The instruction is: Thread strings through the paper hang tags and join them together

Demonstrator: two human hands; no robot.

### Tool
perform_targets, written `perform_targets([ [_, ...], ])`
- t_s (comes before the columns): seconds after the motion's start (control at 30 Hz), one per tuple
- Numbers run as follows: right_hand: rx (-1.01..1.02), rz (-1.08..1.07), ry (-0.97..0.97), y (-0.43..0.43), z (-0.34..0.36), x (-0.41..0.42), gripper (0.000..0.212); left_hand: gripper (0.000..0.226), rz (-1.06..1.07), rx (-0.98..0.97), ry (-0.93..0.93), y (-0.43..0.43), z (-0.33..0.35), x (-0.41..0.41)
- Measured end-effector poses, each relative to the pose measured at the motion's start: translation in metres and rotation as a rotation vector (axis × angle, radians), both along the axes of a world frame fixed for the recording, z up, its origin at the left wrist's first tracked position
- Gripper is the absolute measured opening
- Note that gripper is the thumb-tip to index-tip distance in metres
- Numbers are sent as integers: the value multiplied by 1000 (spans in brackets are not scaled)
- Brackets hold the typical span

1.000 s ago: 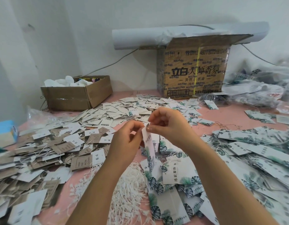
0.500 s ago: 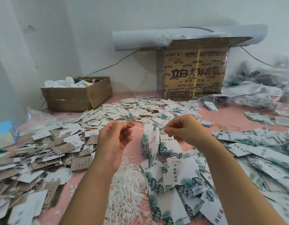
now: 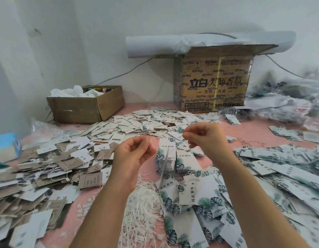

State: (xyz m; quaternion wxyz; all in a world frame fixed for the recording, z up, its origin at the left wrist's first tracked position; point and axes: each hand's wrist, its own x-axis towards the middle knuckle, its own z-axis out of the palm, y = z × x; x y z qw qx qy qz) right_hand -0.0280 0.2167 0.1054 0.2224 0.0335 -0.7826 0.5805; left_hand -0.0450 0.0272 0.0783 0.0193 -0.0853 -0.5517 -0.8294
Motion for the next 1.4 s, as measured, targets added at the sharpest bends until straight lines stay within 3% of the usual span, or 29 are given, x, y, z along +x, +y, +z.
perform_targets([
  [0.27, -86, 363, 11, -25, 2, 4, 27, 15, -56, -46, 78, 3, 4, 5],
  [0.6, 15, 333, 56, -35, 4, 5, 9, 22, -26, -125, 268, 11, 7, 10],
  [1.4, -15, 336, -8, -32, 5, 6, 22, 31, 46, -207, 335, 13, 5, 12],
])
